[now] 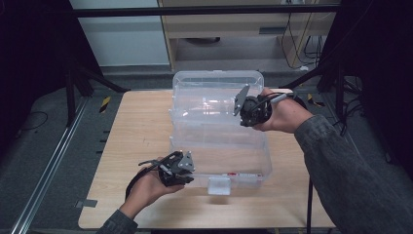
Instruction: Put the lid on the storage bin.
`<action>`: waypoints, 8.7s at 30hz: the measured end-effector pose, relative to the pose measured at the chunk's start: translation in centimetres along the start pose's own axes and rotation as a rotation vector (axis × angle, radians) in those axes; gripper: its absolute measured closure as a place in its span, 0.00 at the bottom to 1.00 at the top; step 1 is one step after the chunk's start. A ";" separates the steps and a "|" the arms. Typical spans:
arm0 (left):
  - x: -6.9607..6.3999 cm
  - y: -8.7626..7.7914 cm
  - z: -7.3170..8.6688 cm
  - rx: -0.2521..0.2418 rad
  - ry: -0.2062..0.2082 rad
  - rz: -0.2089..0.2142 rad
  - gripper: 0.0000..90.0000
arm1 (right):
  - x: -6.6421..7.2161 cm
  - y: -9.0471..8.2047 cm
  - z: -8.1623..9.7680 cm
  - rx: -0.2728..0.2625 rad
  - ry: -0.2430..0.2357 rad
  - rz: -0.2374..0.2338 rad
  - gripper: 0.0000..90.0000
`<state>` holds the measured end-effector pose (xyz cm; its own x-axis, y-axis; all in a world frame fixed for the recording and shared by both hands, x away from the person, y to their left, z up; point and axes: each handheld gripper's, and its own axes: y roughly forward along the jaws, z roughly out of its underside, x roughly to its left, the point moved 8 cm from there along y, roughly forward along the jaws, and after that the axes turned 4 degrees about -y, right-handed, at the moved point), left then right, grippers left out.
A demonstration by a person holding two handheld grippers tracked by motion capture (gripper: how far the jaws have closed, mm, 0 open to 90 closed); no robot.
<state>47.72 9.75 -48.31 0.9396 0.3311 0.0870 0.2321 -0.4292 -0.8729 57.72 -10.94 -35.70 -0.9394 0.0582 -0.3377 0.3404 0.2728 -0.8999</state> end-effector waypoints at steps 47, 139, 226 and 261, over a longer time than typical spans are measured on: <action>-0.2 0.1 0.1 -0.008 0.011 -0.029 0.84 | 4.7 -0.5 1.0 -0.026 -0.037 0.029 0.97; 11.1 -14.0 -4.7 -0.504 -0.415 -0.162 1.00 | 8.5 0.4 2.0 -0.079 -0.050 -0.007 0.91; 5.4 -9.5 2.2 -0.479 -0.427 -0.101 1.00 | 13.0 -1.7 11.6 -0.180 0.348 0.245 0.21; 4.5 -7.5 3.8 -0.425 -0.419 -0.093 1.00 | 13.8 0.3 13.4 -0.149 0.395 0.237 0.20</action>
<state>49.26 17.65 -43.17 0.7515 0.6492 -0.1177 0.4700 -0.6519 -0.5951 45.37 -22.91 -44.38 -0.7899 0.4875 -0.3721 0.5645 0.3408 -0.7518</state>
